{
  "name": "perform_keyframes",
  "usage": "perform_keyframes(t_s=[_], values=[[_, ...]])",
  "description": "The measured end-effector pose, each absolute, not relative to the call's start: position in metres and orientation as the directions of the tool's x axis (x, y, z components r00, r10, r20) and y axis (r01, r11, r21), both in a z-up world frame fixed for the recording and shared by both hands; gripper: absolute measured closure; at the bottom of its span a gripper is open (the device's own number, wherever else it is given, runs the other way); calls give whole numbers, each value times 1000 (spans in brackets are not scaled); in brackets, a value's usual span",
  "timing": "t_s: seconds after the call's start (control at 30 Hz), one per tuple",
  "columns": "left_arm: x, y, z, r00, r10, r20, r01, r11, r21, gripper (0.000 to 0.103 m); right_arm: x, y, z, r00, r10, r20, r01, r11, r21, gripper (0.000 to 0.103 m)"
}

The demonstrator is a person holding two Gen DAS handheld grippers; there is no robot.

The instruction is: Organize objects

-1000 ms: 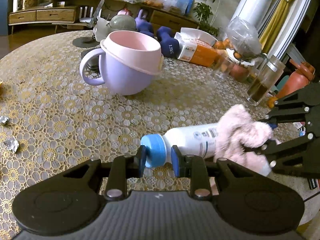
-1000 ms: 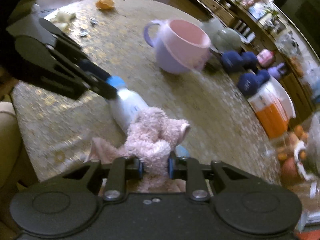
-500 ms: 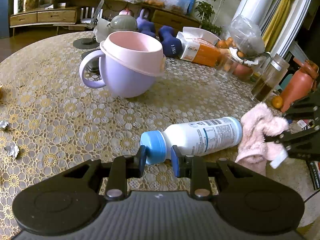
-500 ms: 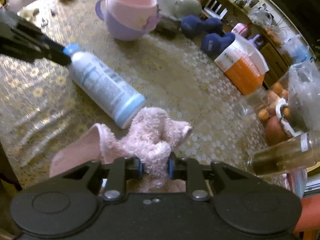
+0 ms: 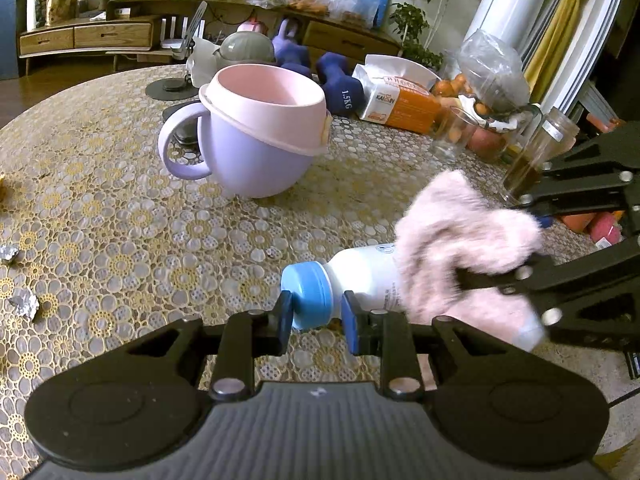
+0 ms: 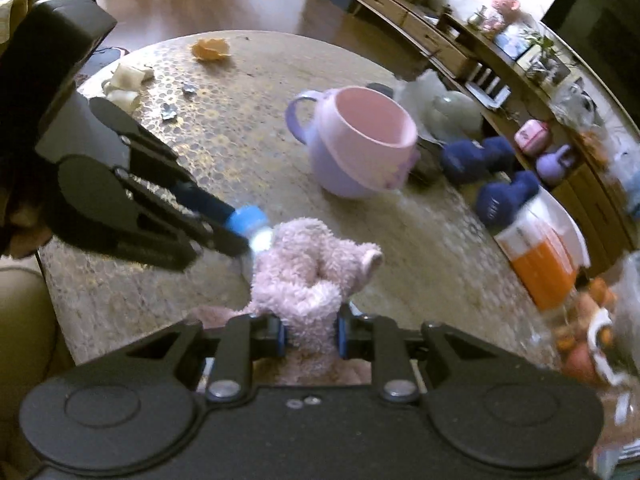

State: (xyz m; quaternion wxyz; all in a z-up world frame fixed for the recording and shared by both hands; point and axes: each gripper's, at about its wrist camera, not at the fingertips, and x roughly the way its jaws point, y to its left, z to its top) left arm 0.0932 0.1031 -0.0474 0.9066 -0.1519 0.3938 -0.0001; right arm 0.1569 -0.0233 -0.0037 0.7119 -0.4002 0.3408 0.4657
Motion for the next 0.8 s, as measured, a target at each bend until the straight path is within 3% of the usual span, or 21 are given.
perform_keyframes(t_s=[0.8], values=[[101, 110, -43, 685, -113, -720, -117, 958, -262, 82, 202, -62, -25, 365, 308, -879, -894, 378, -239, 82]])
